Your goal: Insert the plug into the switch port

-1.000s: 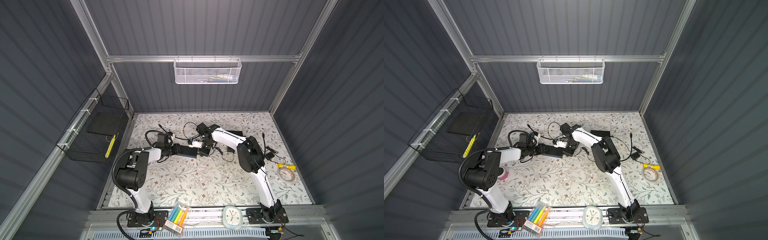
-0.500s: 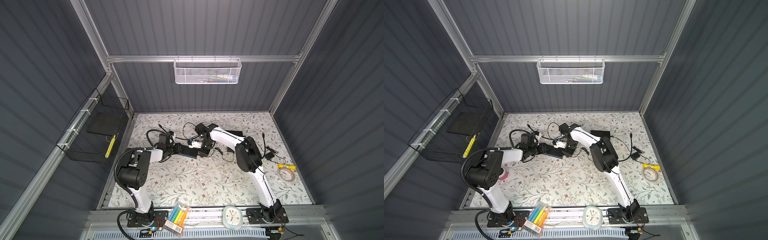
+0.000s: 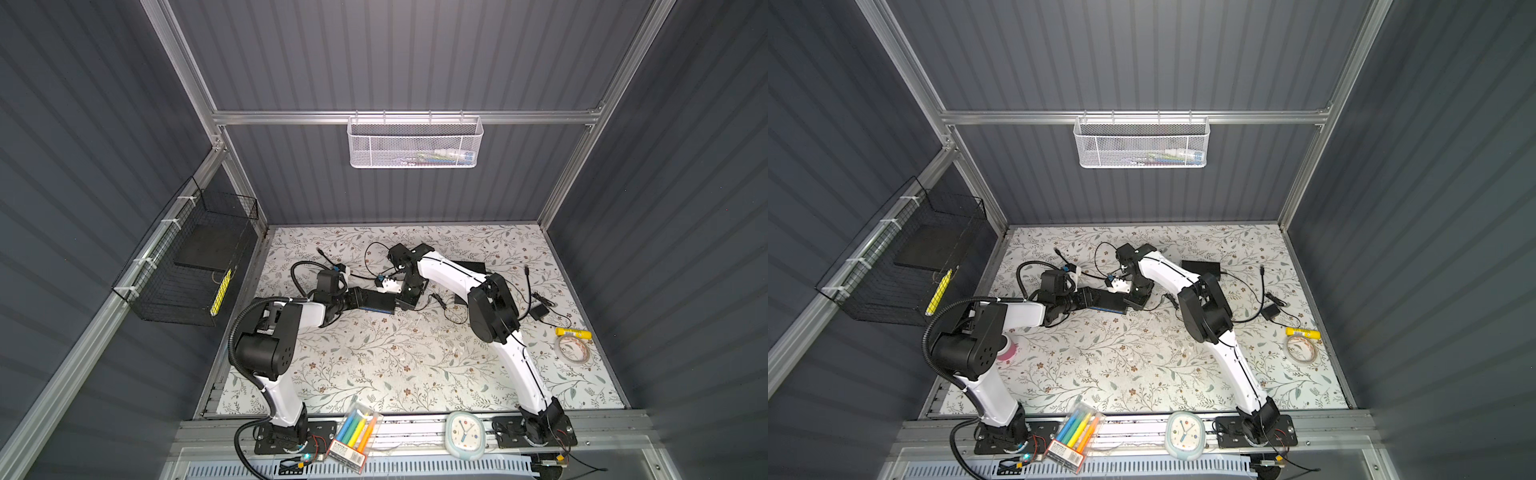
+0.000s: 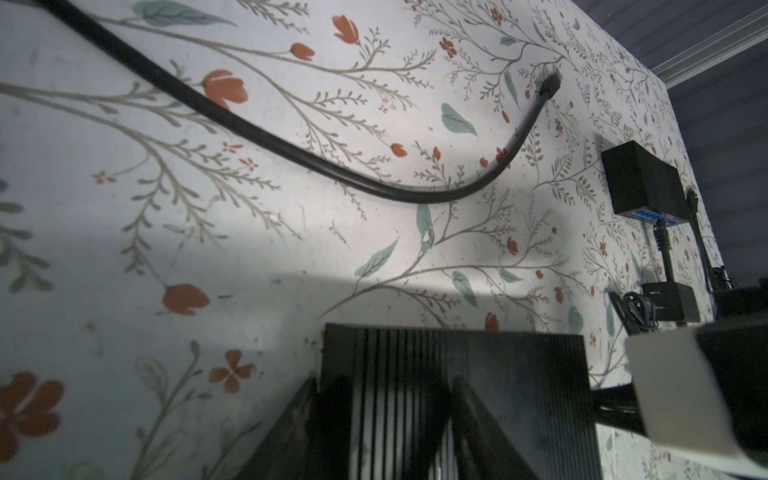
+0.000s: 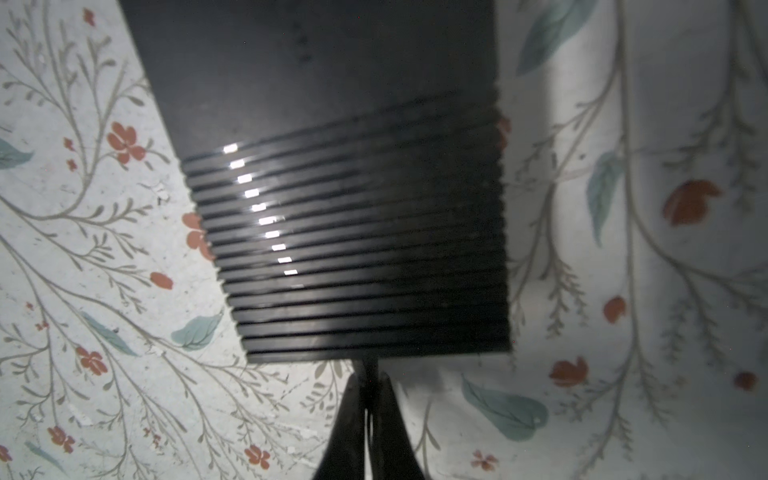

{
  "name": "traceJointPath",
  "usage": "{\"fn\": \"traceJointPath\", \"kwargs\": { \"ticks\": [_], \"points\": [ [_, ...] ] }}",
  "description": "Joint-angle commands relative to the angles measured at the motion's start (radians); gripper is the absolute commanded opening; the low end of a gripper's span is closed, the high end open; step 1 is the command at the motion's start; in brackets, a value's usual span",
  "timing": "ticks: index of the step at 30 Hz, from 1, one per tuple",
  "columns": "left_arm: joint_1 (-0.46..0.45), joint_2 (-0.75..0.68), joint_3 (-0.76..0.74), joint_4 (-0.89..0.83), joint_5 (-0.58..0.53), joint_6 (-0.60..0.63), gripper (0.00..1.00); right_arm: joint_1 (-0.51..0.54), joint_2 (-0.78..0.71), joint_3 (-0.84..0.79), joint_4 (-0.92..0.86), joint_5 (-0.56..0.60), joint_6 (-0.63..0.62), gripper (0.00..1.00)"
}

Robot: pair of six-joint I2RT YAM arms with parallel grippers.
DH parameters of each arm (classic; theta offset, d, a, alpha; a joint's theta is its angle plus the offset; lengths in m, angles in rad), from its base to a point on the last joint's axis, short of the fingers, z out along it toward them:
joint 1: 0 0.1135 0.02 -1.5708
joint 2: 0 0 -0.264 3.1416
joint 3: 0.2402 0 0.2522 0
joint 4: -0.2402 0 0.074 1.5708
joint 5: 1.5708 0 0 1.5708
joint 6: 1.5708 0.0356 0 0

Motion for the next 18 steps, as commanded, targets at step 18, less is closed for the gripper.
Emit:
{"fn": "traceJointPath", "kwargs": {
  "ticks": [18],
  "points": [
    [-0.091, 0.046, -0.093, -0.189, 0.104, -0.015, 0.5, 0.048, 0.009, 0.106, 0.229, -0.137, 0.017, 0.0]
  ]
}}
